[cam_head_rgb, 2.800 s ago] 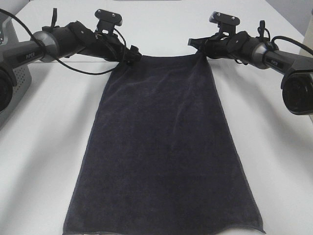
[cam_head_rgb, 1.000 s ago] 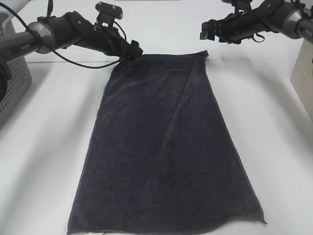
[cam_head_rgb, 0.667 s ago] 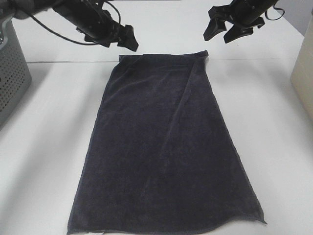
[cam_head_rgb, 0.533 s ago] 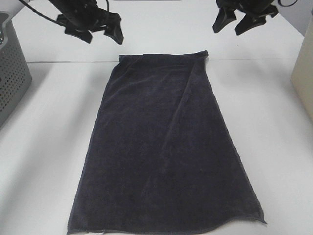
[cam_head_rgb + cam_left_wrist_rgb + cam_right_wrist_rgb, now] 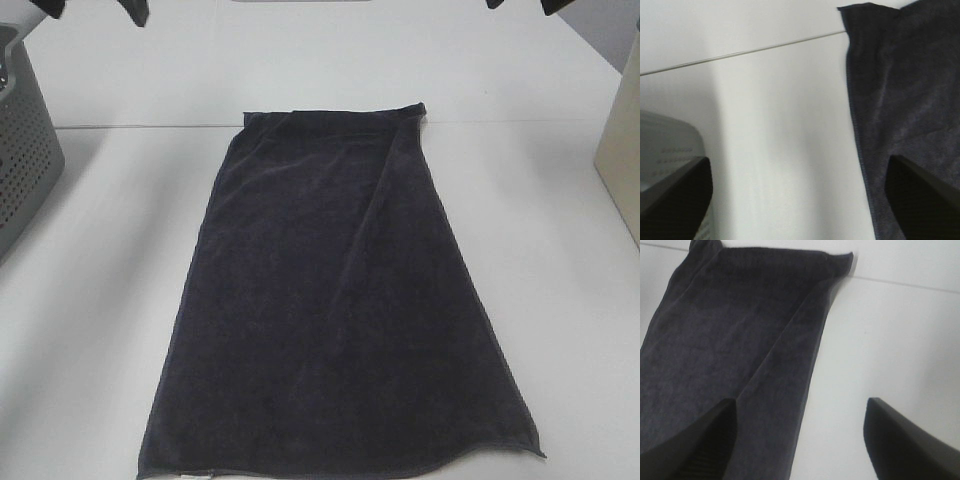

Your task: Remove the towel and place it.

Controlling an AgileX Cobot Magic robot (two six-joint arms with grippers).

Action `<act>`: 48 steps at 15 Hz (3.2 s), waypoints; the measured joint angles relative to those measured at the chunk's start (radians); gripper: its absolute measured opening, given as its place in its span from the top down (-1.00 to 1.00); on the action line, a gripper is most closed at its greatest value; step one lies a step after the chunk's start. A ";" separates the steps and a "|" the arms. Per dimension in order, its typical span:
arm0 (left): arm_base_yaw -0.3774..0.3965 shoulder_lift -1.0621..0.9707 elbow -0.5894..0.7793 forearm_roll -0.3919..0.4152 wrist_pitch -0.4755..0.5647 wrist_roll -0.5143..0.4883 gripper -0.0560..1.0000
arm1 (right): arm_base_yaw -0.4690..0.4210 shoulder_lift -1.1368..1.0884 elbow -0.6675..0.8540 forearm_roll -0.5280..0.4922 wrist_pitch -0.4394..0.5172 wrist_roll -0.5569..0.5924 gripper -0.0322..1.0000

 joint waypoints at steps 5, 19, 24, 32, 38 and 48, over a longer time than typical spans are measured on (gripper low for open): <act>0.140 -0.330 0.396 -0.007 -0.001 0.008 -0.77 | 0.000 -0.358 0.472 -0.015 0.001 0.042 -0.40; 0.204 -0.961 1.003 -0.007 -0.062 0.014 -0.77 | 0.290 -0.559 1.273 -0.147 -0.200 0.336 -0.40; 0.204 -0.962 1.003 -0.007 -0.063 0.035 -0.77 | 0.372 -0.329 1.284 -0.157 -0.345 0.409 -0.42; 0.204 -0.962 1.003 -0.007 -0.063 0.053 -0.77 | 0.372 -0.156 1.285 -0.161 -0.414 0.416 -0.40; 0.204 -0.962 1.003 -0.007 -0.063 0.054 -0.77 | 0.372 -0.137 1.285 -0.180 -0.342 0.417 -0.10; 0.204 -0.963 1.003 -0.007 -0.063 0.054 -0.77 | 0.372 -0.127 1.288 -0.220 -0.281 0.438 0.00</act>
